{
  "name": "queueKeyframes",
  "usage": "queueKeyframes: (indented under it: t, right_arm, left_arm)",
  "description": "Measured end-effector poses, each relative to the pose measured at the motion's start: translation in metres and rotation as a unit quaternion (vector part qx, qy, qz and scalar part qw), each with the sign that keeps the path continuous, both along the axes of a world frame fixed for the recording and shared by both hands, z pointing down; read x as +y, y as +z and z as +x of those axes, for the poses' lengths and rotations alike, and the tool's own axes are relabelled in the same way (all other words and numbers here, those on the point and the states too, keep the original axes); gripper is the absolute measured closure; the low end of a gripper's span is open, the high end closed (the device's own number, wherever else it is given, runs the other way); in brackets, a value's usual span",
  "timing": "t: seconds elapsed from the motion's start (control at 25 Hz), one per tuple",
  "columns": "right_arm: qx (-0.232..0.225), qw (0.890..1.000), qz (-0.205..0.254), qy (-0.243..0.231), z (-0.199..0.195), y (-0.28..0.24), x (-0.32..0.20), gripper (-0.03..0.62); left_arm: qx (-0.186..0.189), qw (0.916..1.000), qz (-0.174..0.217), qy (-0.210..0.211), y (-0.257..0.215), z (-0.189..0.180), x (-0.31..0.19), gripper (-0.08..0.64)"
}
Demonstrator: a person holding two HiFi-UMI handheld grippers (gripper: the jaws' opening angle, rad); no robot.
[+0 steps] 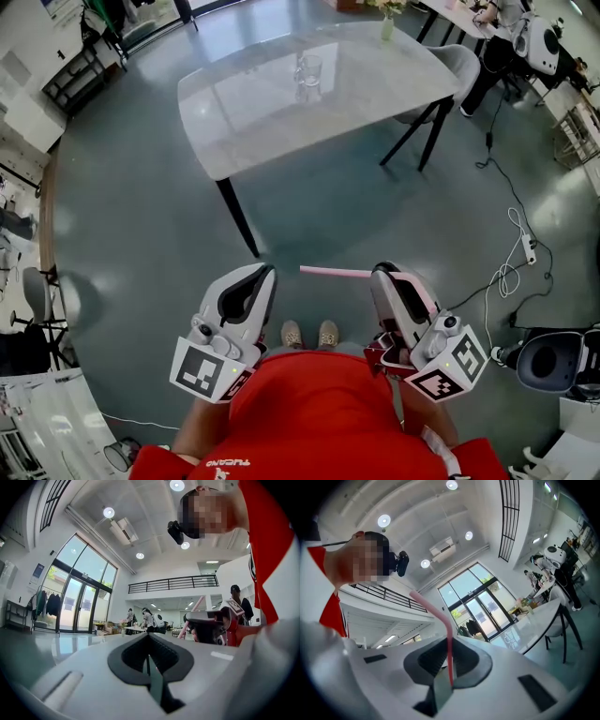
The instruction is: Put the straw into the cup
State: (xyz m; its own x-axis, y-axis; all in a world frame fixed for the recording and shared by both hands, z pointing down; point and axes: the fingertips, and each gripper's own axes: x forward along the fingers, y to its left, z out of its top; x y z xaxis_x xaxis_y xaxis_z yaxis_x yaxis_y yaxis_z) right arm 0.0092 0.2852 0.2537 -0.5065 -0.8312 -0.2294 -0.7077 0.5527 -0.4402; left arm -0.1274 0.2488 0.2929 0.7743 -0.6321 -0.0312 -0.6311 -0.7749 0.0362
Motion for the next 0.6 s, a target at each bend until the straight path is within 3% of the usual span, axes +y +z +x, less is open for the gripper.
queueKeyframes:
  t: [0.6]
  right_arm:
    - [0.012,1.0,0.02,-0.004,0.027,-0.015,-0.029,0.568]
  left_arm:
    - [0.006,0.9999,0.015,-0.002,-0.011,0.027,-0.021,0.554]
